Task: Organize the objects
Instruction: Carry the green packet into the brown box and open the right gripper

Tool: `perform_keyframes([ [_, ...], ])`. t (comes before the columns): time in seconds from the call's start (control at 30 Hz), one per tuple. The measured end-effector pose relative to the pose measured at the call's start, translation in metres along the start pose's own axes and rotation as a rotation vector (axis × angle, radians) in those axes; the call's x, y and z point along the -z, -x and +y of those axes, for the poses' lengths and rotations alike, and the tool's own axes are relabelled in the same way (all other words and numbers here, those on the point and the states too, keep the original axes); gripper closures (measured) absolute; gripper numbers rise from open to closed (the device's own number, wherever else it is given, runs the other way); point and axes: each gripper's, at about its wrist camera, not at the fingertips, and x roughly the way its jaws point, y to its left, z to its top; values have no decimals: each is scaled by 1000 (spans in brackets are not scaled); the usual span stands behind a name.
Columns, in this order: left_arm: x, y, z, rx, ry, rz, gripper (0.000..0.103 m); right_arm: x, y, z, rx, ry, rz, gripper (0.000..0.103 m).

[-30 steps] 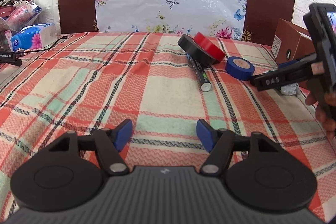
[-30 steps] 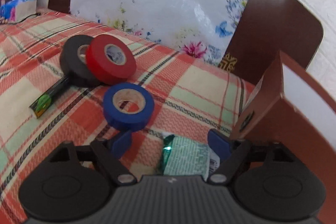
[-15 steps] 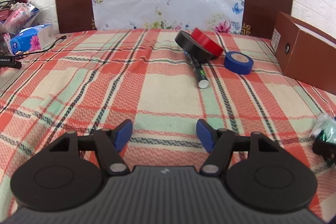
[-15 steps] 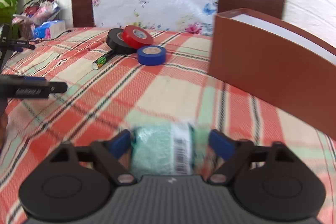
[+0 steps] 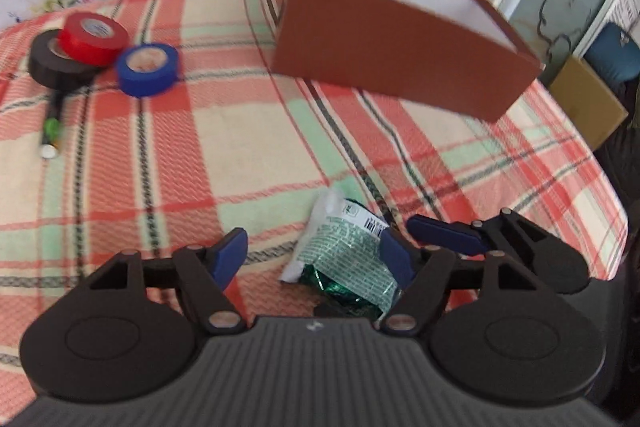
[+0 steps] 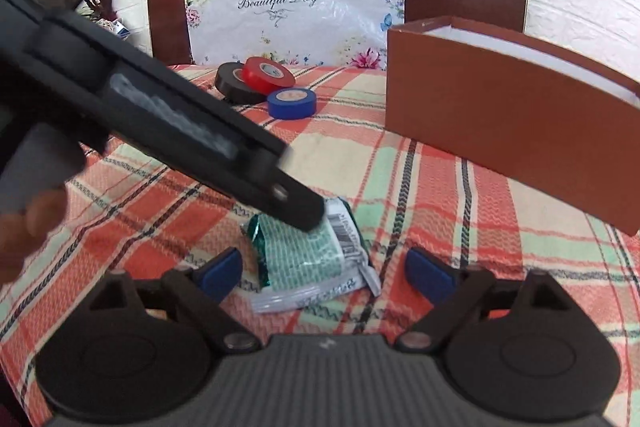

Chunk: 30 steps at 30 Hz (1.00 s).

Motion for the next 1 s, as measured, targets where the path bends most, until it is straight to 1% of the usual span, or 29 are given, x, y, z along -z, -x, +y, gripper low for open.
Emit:
perform_keyframes([
  [0.03,2,-4,0,9,11,7,28,0,-2,-1,-6,-6,9,26],
  [0.07,3,-4,-4,11,-3,-4,42,1,-1,-1,-15,-8,0,39],
  [0.1,1,-3,-9,50,-18,9,59,1,1,-1,-32,-4,-12,50],
  [0.13,-3,-2,-13,56,-17,18,60,2,1,-2,-30,-10,-20,50],
  [0.2,-15,0,-23,40,-46,17,62,2,3,-8,-36,-54,-47,51],
  [0.27,-30,7,-36,37,-80,-14,62,-2,10,-18,-32,-104,-100,51],
  [0.4,-71,22,-70,26,-187,-124,63,-25,27,-40,50,-119,-248,51],
  [0.5,-105,18,-92,3,-258,-195,62,-52,31,-69,95,-134,-322,52],
  [0.6,-135,6,-106,-17,-281,-243,61,-75,26,-98,135,-160,-379,52],
  [0.67,-151,-5,-110,-37,-282,-257,59,-86,18,-115,154,-175,-395,52],
  [0.73,-161,-16,-110,-51,-271,-259,56,-94,7,-130,184,-181,-393,52],
  [0.8,-169,-28,-111,-81,-249,-255,47,-99,-6,-143,199,-196,-380,51],
  [0.87,-173,-38,-110,-123,-239,-267,44,-98,-19,-153,222,-210,-360,50],
  [0.9,-172,-41,-112,-156,-247,-279,42,-95,-25,-157,243,-222,-355,44],
  [0.97,-171,-46,-109,-212,-255,-289,38,-85,-31,-164,253,-241,-361,34],
  [1.0,-171,-49,-107,-226,-252,-287,38,-82,-30,-163,257,-230,-375,34],
])
